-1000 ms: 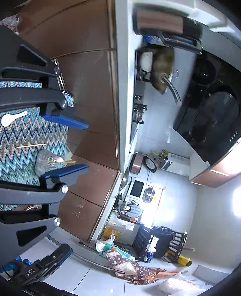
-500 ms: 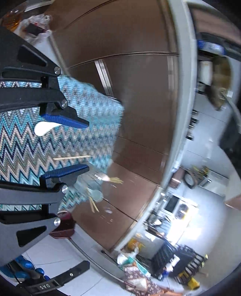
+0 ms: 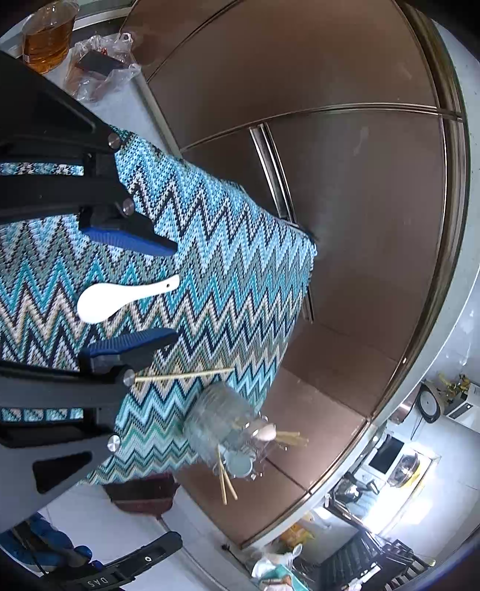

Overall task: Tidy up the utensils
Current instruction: 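Withdraw both tools from the holder back over the cloth, then grasp the last bamboo chopstick with the right tool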

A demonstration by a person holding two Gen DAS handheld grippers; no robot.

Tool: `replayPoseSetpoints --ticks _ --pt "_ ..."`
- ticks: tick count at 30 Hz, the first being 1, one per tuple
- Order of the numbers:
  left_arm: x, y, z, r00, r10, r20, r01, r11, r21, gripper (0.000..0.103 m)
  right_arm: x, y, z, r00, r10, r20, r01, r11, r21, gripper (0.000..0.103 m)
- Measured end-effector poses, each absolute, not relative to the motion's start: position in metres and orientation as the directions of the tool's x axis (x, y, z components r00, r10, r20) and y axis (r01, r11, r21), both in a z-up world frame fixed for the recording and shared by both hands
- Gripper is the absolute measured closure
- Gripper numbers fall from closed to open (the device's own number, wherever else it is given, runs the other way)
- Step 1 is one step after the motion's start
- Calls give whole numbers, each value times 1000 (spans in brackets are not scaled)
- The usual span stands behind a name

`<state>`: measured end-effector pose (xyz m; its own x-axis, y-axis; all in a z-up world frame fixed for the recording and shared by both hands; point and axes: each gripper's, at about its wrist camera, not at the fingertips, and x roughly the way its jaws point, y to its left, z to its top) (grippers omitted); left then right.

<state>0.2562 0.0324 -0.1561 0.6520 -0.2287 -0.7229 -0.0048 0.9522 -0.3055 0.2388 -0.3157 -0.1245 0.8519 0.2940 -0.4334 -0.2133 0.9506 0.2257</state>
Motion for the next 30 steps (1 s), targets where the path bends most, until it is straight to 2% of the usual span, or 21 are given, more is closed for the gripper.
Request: replayPoseSetpoints --ticks 6,14,20,25,30 --pt "250 20 -162 704 -139 -697 -34 973 -229 64 249 -315 -157 835 276 -476 -176 954 244 55" --pt "241 9 -158 762 -62 -645 -50 987 -154 64 255 -318 -179 827 240 -508 -127 961 247 43" --pt "238 4 -157 780 -37 -624 -51 991 -122 64 262 -316 -193 807 258 -532 -137 957 256 43" --pt "247 3 -167 757 -50 -651 -42 991 -126 64 271 -306 -206 773 280 -569 -158 954 254 43" --pt "271 16 -200 651 -138 -746 -41 975 -217 64 287 -289 -221 717 297 -631 -196 954 227 44"
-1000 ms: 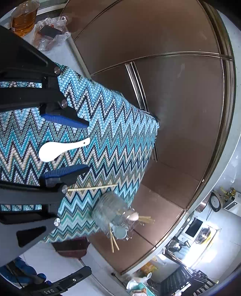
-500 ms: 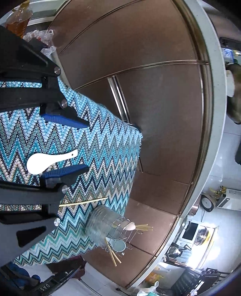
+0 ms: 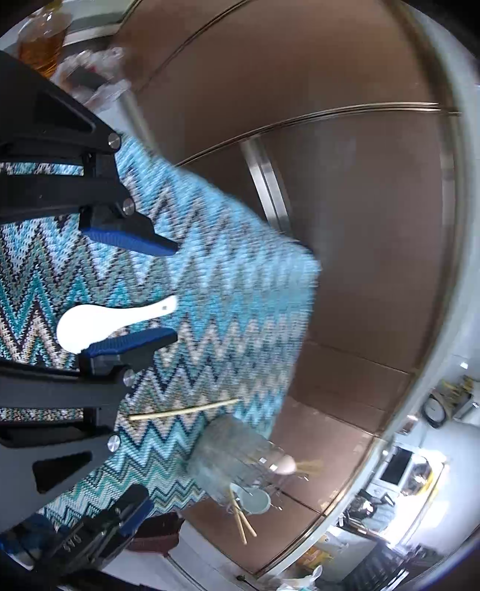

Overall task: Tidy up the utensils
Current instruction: 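Grasp the last bamboo chopstick with the right tool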

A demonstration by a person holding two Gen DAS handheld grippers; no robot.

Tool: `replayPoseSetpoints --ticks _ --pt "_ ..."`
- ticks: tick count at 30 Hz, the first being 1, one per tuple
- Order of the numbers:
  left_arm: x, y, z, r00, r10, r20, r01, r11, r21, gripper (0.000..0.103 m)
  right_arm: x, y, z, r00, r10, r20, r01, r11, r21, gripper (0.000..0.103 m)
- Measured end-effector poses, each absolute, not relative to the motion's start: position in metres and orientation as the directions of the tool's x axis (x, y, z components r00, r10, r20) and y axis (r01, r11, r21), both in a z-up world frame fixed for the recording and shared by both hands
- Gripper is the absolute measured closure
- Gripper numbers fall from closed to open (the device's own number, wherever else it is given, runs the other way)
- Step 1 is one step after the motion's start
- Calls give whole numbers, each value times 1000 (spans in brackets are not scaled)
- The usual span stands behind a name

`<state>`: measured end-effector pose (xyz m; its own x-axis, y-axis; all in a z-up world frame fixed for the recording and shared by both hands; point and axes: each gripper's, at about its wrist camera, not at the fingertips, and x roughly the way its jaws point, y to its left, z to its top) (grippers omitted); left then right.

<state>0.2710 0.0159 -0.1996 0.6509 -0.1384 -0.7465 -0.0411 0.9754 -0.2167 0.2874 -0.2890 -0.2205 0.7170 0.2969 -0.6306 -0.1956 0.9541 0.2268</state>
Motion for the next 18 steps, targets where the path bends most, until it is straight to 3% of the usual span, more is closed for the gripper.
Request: replayPoseSetpoints --ticks 4,9,11,14,18 --pt "285 23 -225 574 -212 -791 -43 957 -288 64 311 -272 -241 645 304 -701 -227 952 204 57" --pt "294 19 -240 535 -229 -813 -37 955 -293 64 347 -253 -270 555 297 -777 -245 951 188 69" --pt "297 18 -244 525 -233 -819 -40 954 -298 64 359 -248 -281 524 291 -800 -247 951 184 79" --pt "300 18 -249 513 -235 -826 -42 954 -298 64 369 -240 -293 488 276 -828 -256 952 166 90" --pt "302 16 -253 495 -245 -834 -40 952 -304 64 363 -245 -290 469 301 -830 -267 945 192 97"
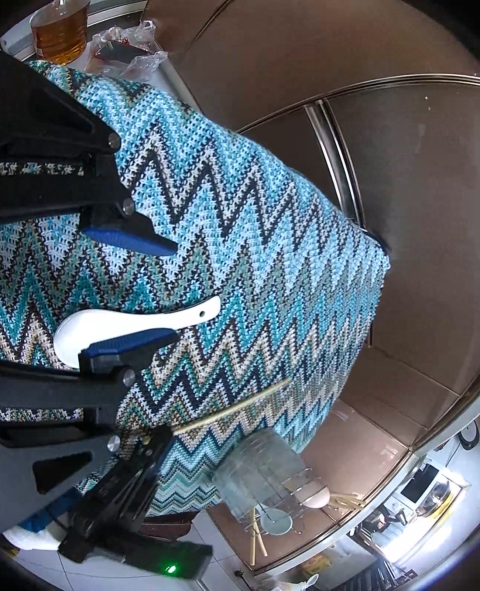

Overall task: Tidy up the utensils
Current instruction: 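Grasp the last bamboo chopstick with the right tool, then grasp the white spoon by its handle with the left tool while the right tool lifts its chopstick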

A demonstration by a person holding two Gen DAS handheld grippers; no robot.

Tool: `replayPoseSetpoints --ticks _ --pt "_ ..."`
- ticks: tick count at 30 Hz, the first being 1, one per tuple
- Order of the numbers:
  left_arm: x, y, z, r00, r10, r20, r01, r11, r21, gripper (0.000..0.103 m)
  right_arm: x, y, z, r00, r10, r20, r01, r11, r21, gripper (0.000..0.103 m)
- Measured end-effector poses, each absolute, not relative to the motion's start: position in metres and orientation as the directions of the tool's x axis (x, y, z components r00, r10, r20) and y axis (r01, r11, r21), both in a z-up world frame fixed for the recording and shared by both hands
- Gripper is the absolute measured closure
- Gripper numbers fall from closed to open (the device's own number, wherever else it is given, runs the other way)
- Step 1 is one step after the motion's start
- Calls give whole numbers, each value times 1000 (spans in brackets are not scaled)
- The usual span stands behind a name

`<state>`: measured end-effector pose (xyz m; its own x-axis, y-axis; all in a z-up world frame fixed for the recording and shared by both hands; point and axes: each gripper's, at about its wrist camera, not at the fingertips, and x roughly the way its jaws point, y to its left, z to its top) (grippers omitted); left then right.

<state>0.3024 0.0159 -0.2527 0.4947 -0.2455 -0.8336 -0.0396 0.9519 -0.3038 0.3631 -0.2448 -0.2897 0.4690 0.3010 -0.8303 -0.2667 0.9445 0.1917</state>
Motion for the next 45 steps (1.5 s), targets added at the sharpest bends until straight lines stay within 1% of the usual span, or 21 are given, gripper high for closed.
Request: replayPoseSetpoints --ticks 7,9,10,11,16,18,25,28,31,33,34,35,36,41,45 --pt "309 13 -260 467 -254 -847 -36 951 -305 64 302 -260 -278 411 386 -826 -311 911 271 96" --pt "312 12 -262 458 -253 -852 -38 952 -303 64 289 -263 -270 422 381 -822 -324 911 256 87" --pt "315 12 -264 450 -258 -855 -38 951 -307 64 288 -264 -266 433 373 -820 -329 913 242 78" --pt "317 12 -266 441 -271 -856 -37 947 -319 64 289 -264 -260 450 362 -816 -340 915 218 74" --pt "331 9 -275 374 -330 -867 -36 929 -369 64 325 -249 -248 450 348 -823 -395 904 166 74" --pt "341 9 -280 335 -357 -872 -42 919 -393 64 349 -238 -251 416 364 -834 -417 891 181 74" --pt "365 5 -284 252 -416 -874 -48 897 -440 64 416 -210 -271 340 334 -879 -432 886 169 74" --pt "370 2 -284 228 -415 -881 -38 900 -434 65 435 -201 -283 295 311 -903 -440 884 160 79" --pt "373 -2 -284 214 -393 -894 -21 913 -407 65 445 -193 -291 269 295 -917 -458 877 148 81" --pt "376 -8 -283 210 -366 -907 -1 927 -374 66 448 -190 -290 266 280 -923 -463 876 132 86" --pt "378 -9 -283 211 -356 -910 6 932 -363 69 449 -190 -289 265 271 -926 -466 876 123 91" --pt "379 -11 -283 214 -328 -920 8 942 -335 79 449 -189 -289 265 267 -926 -466 877 119 93" --pt "380 -10 -283 217 -312 -925 3 948 -320 84 449 -189 -288 267 268 -925 -466 877 119 95" --pt "375 0 -282 248 -325 -913 -19 940 -340 89 434 -195 -279 295 278 -914 -460 880 119 98" --pt "360 10 -272 324 -348 -880 -16 928 -373 89 414 -205 -260 342 296 -892 -466 877 112 98"
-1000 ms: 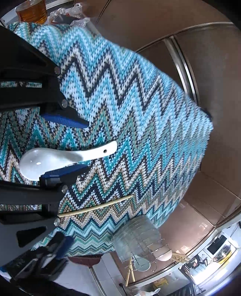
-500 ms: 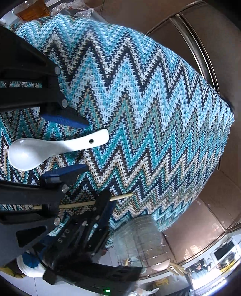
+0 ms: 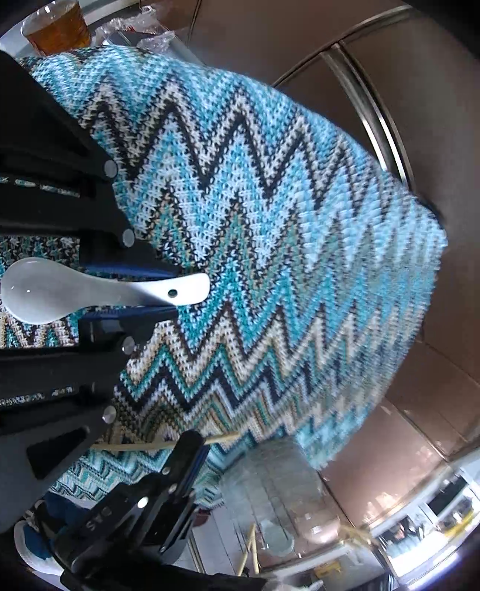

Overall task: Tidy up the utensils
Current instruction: 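Grasp the white spoon by its handle with the left tool while the right tool lifts its chopstick, then carry the spoon with the left tool over the holder while the right tool carries the chopstick there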

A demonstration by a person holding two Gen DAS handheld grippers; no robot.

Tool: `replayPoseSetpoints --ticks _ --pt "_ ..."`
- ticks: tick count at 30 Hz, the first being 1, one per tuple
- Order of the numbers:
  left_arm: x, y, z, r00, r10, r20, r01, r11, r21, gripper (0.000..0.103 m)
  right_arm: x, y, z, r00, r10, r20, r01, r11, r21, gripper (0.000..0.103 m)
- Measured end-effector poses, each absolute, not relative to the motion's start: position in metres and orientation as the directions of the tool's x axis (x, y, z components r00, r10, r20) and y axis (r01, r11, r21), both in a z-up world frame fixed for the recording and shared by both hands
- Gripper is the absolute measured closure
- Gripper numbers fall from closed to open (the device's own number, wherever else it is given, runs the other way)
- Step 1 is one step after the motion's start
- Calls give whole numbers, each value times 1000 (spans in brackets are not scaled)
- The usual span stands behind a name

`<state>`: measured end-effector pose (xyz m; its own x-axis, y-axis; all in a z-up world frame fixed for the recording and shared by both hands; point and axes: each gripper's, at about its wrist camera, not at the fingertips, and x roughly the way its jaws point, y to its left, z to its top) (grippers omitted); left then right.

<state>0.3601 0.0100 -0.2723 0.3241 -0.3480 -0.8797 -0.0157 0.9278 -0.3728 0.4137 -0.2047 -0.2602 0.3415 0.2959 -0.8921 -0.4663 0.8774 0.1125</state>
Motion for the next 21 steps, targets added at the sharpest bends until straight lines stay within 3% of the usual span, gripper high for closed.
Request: replayPoseSetpoints --ticks 10,18,21 --pt "310 23 -220 554 -358 -752 48 915 -400 90 338 -216 -205 505 326 -800 -484 874 50 97" --pt "278 20 -203 618 -327 -715 63 927 -370 92 280 -235 -176 607 314 -730 -442 897 18 97" --pt "262 24 -193 644 -314 -697 59 929 -365 97 261 -240 -167 635 304 -710 -421 907 12 97"
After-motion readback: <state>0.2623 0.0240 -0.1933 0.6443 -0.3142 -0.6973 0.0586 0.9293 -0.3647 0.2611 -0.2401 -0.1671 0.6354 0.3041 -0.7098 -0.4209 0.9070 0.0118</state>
